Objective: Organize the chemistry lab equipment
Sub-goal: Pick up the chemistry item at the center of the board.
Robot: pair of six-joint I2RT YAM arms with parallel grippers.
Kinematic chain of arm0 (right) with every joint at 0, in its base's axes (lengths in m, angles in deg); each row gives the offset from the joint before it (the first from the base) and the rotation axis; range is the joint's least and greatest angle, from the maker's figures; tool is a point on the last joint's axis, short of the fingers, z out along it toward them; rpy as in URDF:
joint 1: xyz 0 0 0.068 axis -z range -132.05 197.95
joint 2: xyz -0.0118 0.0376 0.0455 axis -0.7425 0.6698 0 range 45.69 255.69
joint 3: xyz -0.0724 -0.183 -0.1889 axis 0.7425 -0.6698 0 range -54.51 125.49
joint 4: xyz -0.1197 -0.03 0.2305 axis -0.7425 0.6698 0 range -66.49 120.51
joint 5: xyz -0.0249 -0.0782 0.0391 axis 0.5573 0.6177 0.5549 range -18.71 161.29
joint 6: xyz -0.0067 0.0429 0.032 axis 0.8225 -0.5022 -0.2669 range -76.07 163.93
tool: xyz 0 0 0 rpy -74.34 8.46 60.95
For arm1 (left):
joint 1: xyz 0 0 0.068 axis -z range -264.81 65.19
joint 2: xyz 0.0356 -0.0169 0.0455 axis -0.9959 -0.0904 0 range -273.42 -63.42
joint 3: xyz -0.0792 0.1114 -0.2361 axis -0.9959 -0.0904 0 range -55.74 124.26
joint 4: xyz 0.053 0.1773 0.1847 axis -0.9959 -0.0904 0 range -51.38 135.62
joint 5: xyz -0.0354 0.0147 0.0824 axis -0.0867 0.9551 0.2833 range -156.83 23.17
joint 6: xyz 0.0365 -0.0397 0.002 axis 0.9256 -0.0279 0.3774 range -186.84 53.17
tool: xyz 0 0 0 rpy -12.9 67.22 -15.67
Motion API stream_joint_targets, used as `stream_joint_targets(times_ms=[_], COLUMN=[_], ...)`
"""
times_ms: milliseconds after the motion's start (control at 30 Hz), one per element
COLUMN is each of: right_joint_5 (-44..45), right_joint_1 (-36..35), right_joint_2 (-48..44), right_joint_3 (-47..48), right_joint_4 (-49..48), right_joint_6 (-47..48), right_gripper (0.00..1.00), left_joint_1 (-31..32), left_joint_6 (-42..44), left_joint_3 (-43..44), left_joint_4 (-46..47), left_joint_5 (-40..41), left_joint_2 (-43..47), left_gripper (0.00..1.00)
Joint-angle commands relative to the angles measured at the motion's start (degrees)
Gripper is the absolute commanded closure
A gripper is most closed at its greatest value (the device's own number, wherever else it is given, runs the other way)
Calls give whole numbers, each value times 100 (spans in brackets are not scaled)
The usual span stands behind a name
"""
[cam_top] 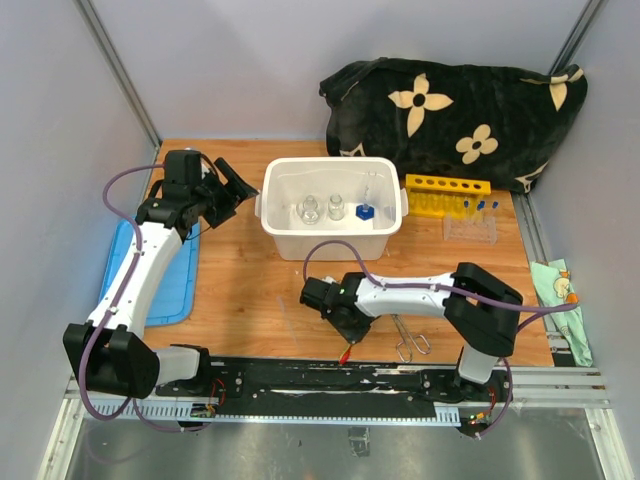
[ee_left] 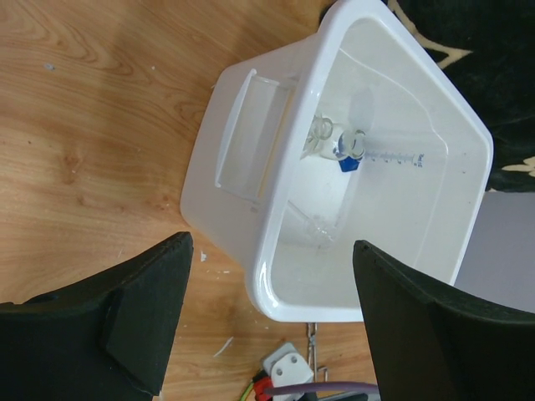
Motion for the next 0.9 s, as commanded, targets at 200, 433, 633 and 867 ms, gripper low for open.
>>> stream_joint_targets(times_ms=[200, 433, 633, 867], right_joint_5=[158, 125, 236, 296], right_joint_1=[964, 1013, 998, 798], right_joint_2=[833, 857, 26, -707], right_joint_3=[1288, 1971, 1425, 754], right_joint_4=[-555, -232, -131, -32], right_joint_6=[1261, 1588, 1122, 679], right_gripper=[99, 97, 65, 59], left_joint_1=[-50, -50, -51, -50], left_joint_6=[90, 82, 61, 34], left_joint_3=[194, 196, 147, -71], left_joint_4=[-52, -159, -150, -128], left_joint_5=[112, 254, 323, 250], left_joint_2=[99, 286, 389, 456], left_gripper=[18, 18, 18, 18])
